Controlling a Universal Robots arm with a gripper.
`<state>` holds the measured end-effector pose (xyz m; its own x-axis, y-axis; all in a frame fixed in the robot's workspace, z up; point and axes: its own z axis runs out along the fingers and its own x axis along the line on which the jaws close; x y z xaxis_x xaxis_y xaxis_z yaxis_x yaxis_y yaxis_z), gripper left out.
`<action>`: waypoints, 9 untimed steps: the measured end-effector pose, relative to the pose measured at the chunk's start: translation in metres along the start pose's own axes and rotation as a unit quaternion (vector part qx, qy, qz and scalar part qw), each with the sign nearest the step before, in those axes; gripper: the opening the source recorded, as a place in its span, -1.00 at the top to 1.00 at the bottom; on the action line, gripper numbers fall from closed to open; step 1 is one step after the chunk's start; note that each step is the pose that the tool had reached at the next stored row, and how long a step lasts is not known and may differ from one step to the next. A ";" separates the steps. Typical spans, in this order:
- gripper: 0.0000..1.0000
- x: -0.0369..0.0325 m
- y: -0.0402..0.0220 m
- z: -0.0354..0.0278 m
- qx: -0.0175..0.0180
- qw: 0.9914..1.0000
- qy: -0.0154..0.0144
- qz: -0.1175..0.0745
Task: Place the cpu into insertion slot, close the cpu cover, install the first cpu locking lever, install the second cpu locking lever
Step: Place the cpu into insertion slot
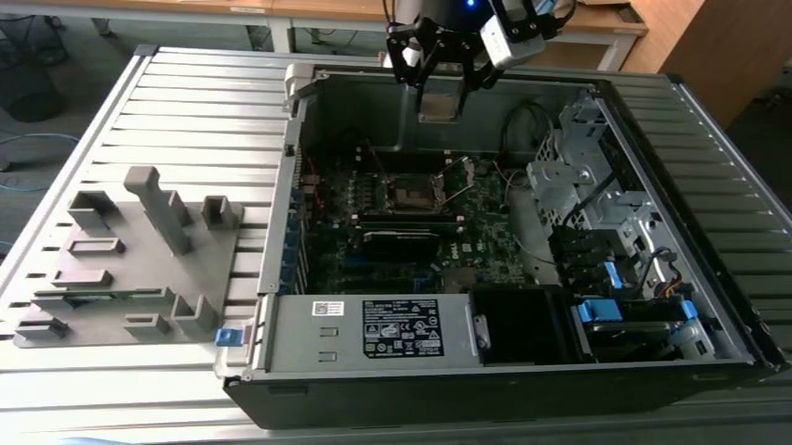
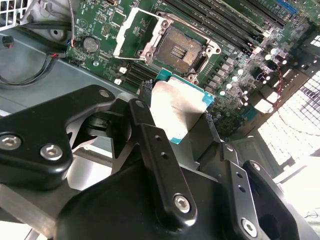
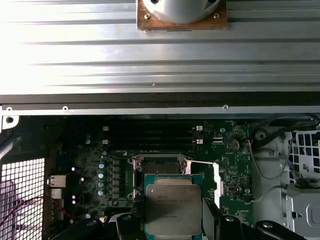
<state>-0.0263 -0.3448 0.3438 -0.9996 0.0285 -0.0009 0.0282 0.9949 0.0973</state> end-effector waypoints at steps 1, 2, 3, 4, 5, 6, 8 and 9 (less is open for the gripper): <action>-0.08 0.0000 0.0000 0.0002 0.000 1.000 0.000 0.000; -0.08 0.0000 0.0000 0.0002 0.000 1.000 0.000 0.000; -0.08 0.0000 -0.0001 0.0002 0.000 1.000 0.000 0.000; -0.08 0.0000 0.0000 0.0003 0.000 1.000 0.000 0.000; -0.08 0.0000 0.0000 0.0004 0.000 1.000 0.000 0.000; -0.08 0.0000 0.0000 0.0004 0.000 1.000 0.000 0.000; -0.08 0.0000 -0.0001 0.0007 0.000 1.000 0.000 0.000; -0.08 0.0000 -0.0001 0.0011 0.000 1.000 0.000 0.000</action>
<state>-0.0263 -0.3448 0.3428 -0.9996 0.0285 -0.0010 0.0282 0.9948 0.0975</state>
